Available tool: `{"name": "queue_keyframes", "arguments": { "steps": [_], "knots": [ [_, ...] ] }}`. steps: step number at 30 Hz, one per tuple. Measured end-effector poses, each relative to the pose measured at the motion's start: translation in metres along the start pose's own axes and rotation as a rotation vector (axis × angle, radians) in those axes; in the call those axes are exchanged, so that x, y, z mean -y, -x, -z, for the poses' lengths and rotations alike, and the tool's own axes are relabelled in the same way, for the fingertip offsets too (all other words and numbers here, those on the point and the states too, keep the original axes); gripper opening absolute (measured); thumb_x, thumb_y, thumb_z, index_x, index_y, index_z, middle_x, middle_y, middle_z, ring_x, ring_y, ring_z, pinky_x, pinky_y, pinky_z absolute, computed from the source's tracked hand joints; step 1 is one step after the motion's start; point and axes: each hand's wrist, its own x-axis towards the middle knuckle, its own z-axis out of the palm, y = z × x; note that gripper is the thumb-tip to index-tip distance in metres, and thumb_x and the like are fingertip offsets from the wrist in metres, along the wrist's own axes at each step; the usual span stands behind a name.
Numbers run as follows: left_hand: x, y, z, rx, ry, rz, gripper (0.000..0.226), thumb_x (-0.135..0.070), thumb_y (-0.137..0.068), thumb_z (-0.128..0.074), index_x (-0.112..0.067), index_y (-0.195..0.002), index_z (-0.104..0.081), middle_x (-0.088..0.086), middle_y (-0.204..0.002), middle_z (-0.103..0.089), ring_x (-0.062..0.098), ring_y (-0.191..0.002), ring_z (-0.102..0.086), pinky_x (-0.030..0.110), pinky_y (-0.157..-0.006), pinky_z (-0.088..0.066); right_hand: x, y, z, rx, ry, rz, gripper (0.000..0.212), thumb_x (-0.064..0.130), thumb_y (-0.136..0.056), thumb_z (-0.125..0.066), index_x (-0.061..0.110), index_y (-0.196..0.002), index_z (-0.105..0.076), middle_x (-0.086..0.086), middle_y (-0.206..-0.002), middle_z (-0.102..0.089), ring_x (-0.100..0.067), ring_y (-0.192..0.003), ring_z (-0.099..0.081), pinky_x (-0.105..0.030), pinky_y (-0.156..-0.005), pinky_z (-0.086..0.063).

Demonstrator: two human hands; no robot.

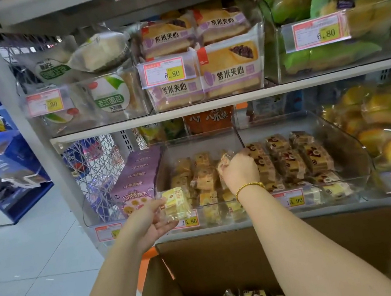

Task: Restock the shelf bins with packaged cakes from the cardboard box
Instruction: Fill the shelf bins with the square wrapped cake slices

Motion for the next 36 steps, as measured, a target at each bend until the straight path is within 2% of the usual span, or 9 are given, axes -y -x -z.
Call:
{"name": "queue_keyframes", "arguments": {
  "steps": [3,5,13,23,26,29,31,33,36],
  "knots": [
    [0.001,-0.002,0.004,0.024,0.006,0.015,0.045,-0.011,-0.093,-0.059,0.000,-0.133,-0.041,0.020,-0.127,-0.052,0.033,-0.106,-0.055,0.039,-0.058,-0.058,-0.011,0.005,-0.007,0.158,0.147,0.018,0.028,0.015,-0.098,-0.043,0.001,-0.113,-0.062,-0.015,-0.117,-0.063,-0.029,-0.108,-0.061,-0.031,-0.082,-0.050],
    [0.002,-0.003,0.007,0.022,-0.001,0.026,0.042,-0.011,-0.092,-0.060,0.001,-0.130,-0.044,0.028,-0.128,-0.053,0.033,-0.102,-0.057,0.037,-0.055,-0.059,-0.019,0.007,-0.010,0.222,0.165,-0.016,0.030,0.008,-0.097,-0.039,0.000,-0.115,-0.062,-0.016,-0.120,-0.062,-0.030,-0.111,-0.059,-0.033,-0.087,-0.049],
    [0.001,-0.001,0.011,0.061,-0.008,-0.004,0.022,-0.012,-0.092,-0.059,-0.001,-0.111,-0.055,0.024,-0.106,-0.067,0.035,-0.096,-0.067,0.037,-0.066,-0.061,-0.014,-0.003,-0.012,0.304,0.395,0.156,0.026,0.004,-0.095,-0.045,0.001,-0.114,-0.061,-0.015,-0.116,-0.063,-0.029,-0.106,-0.061,-0.030,-0.082,-0.048],
    [-0.012,0.003,0.012,0.008,-0.070,0.021,0.021,-0.012,-0.094,-0.057,0.002,-0.109,-0.054,0.025,-0.100,-0.068,0.033,-0.078,-0.071,0.032,-0.052,-0.059,0.000,-0.021,-0.013,0.287,0.834,0.450,0.025,0.001,-0.093,-0.048,0.008,-0.111,-0.064,-0.007,-0.113,-0.063,-0.024,-0.101,-0.062,-0.029,-0.073,-0.047],
    [-0.015,0.000,0.009,-0.009,-0.110,0.056,0.019,-0.014,-0.096,-0.055,0.002,-0.108,-0.054,0.027,-0.102,-0.066,0.035,-0.076,-0.071,0.033,-0.049,-0.059,0.007,-0.007,-0.010,0.216,0.544,0.571,0.020,0.021,-0.094,-0.057,0.011,-0.110,-0.063,-0.004,-0.109,-0.066,-0.022,-0.093,-0.064,-0.029,-0.073,-0.052],
    [-0.022,-0.005,0.001,-0.009,-0.141,0.070,0.017,-0.012,-0.098,-0.051,0.002,-0.104,-0.056,0.023,-0.090,-0.069,0.033,-0.070,-0.071,0.033,-0.049,-0.059,0.016,0.015,-0.007,0.625,0.046,0.518,0.057,0.059,-0.085,-0.058,0.023,-0.130,-0.056,0.003,-0.127,-0.058,-0.010,-0.088,-0.064,-0.022,-0.070,-0.052],
    [-0.028,-0.008,-0.006,-0.018,-0.176,0.067,0.017,-0.009,-0.099,-0.049,0.004,-0.107,-0.057,0.023,-0.088,-0.069,0.032,-0.065,-0.069,0.033,-0.047,-0.058,0.018,0.023,-0.009,0.763,-0.021,0.535,0.069,0.059,-0.082,-0.061,0.029,-0.142,-0.045,0.002,-0.141,-0.050,-0.008,-0.084,-0.066,-0.024,-0.074,-0.056],
    [-0.035,-0.012,-0.014,-0.035,-0.205,0.075,0.018,-0.006,-0.098,-0.048,0.005,-0.109,-0.057,0.024,-0.087,-0.068,0.026,-0.062,-0.066,0.033,-0.052,-0.059,0.016,0.022,-0.013,0.727,-0.059,0.564,0.075,0.053,-0.079,-0.068,0.031,-0.145,-0.040,0.000,-0.143,-0.048,-0.010,-0.088,-0.067,-0.025,-0.078,-0.056],
    [-0.045,-0.013,-0.026,-0.059,-0.440,0.113,0.020,-0.015,-0.099,-0.049,0.002,-0.091,-0.057,0.016,-0.061,-0.067,0.016,-0.041,-0.061,0.017,-0.038,-0.045,0.016,0.013,-0.014,0.697,-0.096,0.514,0.073,0.051,-0.076,-0.072,0.031,-0.142,-0.045,-0.001,-0.134,-0.053,-0.015,-0.079,-0.067,-0.021,-0.065,-0.055]
  ]
}}
